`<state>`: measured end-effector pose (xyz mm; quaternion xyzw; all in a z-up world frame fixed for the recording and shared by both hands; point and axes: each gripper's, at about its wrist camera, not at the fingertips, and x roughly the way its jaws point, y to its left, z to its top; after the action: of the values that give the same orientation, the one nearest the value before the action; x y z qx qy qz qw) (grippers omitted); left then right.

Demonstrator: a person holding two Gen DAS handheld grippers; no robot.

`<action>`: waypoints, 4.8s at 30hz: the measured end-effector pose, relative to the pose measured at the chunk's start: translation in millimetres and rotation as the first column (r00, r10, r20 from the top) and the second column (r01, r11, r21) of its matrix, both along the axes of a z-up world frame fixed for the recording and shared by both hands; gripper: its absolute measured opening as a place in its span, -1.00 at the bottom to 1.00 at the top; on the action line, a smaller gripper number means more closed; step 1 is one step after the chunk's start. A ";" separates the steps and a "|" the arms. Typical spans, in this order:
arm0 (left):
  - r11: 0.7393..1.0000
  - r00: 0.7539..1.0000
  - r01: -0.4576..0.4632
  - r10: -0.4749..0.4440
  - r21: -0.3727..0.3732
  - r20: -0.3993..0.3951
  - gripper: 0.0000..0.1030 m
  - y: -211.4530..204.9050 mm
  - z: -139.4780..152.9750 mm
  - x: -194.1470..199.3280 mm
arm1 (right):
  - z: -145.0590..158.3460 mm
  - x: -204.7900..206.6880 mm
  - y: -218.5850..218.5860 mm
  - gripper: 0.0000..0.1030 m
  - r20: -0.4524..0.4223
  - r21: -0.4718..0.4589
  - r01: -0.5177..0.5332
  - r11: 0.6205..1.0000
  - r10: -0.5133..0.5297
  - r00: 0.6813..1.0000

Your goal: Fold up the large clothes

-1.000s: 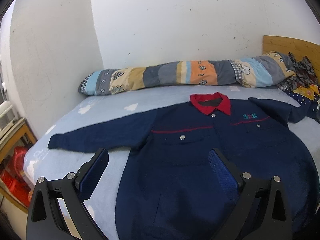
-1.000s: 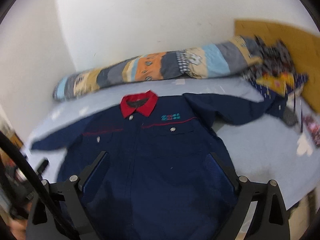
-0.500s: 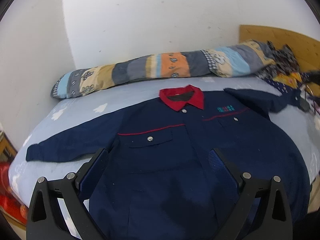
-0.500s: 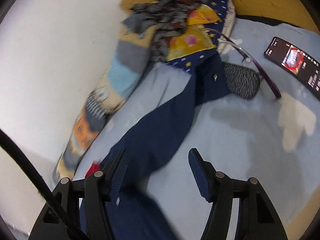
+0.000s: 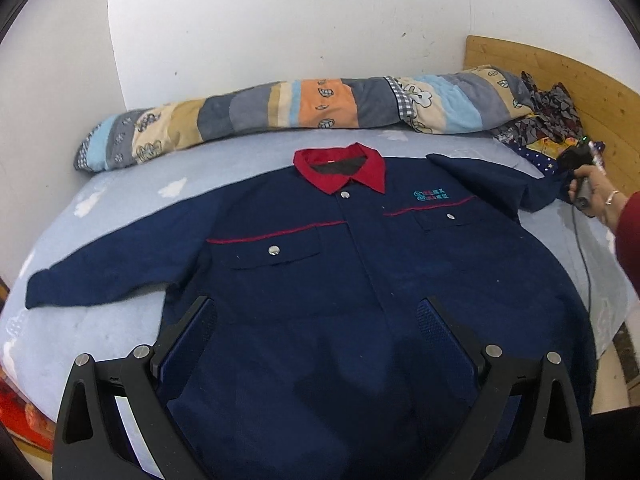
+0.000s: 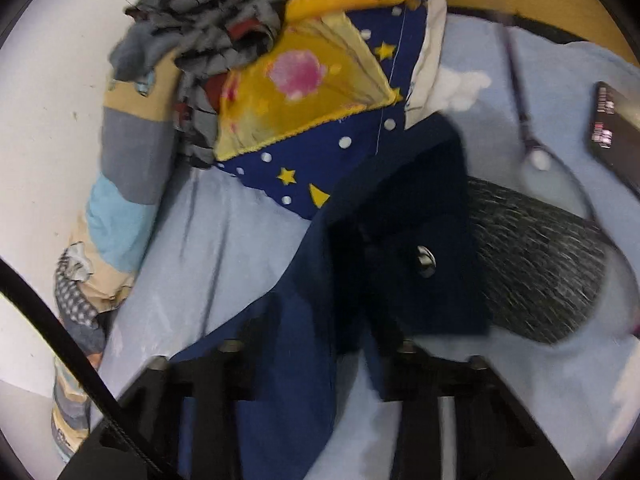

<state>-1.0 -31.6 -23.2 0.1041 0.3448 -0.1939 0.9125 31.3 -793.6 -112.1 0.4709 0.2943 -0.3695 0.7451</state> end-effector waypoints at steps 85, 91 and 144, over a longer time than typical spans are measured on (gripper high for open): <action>0.716 0.816 -0.566 0.416 -0.409 -0.402 0.94 246.5 6.6 74.0 | 129.2 1.7 599.0 0.67 -0.240 -0.525 -0.817 0.240 0.879 0.413; 0.573 0.723 -0.690 0.514 -0.442 -0.462 0.94 367.7 -3.6 116.1 | 120.7 -12.7 619.7 0.67 -0.215 -0.531 -0.829 0.177 0.918 0.334; 0.658 0.991 -0.117 0.030 -0.744 -0.129 -0.98 130.2 152.4 280.1 | 163.3 -39.0 442.9 0.66 -0.010 -0.556 -0.542 0.630 0.648 0.762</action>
<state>279.1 98.7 129.2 -0.3049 0.2861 -0.2868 0.8619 -7.8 -350.7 51.2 0.1560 0.2472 -0.1202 0.9487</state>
